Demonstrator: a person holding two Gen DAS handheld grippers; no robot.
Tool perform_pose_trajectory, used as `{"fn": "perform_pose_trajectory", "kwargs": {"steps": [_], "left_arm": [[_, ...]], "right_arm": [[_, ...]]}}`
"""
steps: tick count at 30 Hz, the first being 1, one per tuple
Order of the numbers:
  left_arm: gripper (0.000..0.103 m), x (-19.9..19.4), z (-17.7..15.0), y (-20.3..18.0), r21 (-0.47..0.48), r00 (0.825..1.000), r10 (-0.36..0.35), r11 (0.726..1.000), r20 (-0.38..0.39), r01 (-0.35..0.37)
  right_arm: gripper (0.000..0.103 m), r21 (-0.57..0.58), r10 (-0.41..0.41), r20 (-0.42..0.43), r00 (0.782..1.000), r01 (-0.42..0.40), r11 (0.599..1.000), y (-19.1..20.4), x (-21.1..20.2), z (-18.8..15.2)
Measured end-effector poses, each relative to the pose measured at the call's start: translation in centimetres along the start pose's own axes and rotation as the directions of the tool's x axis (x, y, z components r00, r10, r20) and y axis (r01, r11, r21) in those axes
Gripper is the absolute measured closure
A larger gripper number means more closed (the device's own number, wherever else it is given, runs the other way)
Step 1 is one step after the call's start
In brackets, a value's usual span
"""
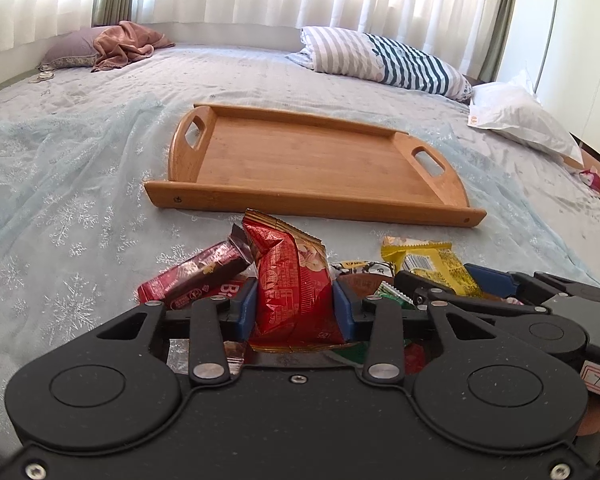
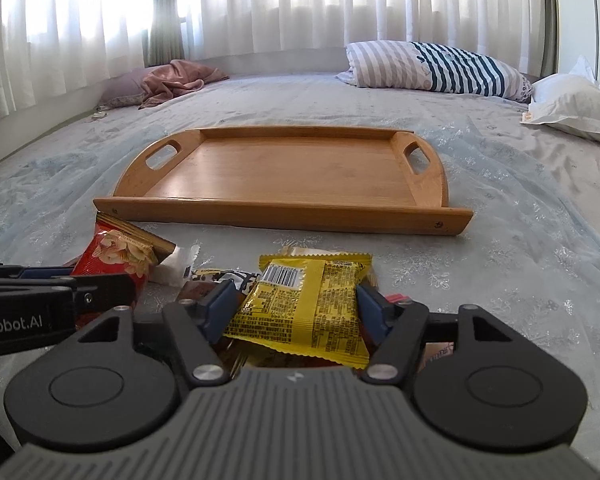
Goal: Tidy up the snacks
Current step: 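Carry the red chip bag with the left tool while the right tool carries the yellow packet onto the tray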
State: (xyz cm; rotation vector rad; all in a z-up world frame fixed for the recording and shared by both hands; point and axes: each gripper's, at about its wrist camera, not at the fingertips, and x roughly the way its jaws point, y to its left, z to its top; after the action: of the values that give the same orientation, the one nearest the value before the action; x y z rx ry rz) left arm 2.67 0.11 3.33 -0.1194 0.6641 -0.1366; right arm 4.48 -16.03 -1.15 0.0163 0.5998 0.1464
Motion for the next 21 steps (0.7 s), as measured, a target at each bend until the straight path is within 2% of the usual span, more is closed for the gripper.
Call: {"fn": "perform_pose_trajectory", "kwargs": {"steps": [3,8,14,21], "left_arm": [[0.066,-0.1,0.4,0.3,-0.011,1.000,-0.003,1.000,-0.002,0.003],[0.066,-0.2,1.0,0.8,-0.027,1.000,-0.017,0.999,-0.002,0.017],[0.066,0.4,2.5,1.3,-0.081,0.996,-0.089,0.993,-0.021,0.087],[0.066,1.2,4.7,1.2,-0.113,0.991,-0.135,0.985,-0.016,0.132]], "right_arm": [[0.044,-0.027,-0.009,-0.003,1.000,0.009,1.000,0.4,-0.1,0.2],[0.044,-0.031,-0.008,0.003,1.000,0.008,0.999,0.4,-0.6,0.5],[0.044,-0.015,-0.002,0.029,1.000,0.002,1.000,0.0,-1.5,1.4],[0.044,-0.013,-0.010,0.064,0.998,0.010,1.000,-0.5,-1.5,3.3]]}}
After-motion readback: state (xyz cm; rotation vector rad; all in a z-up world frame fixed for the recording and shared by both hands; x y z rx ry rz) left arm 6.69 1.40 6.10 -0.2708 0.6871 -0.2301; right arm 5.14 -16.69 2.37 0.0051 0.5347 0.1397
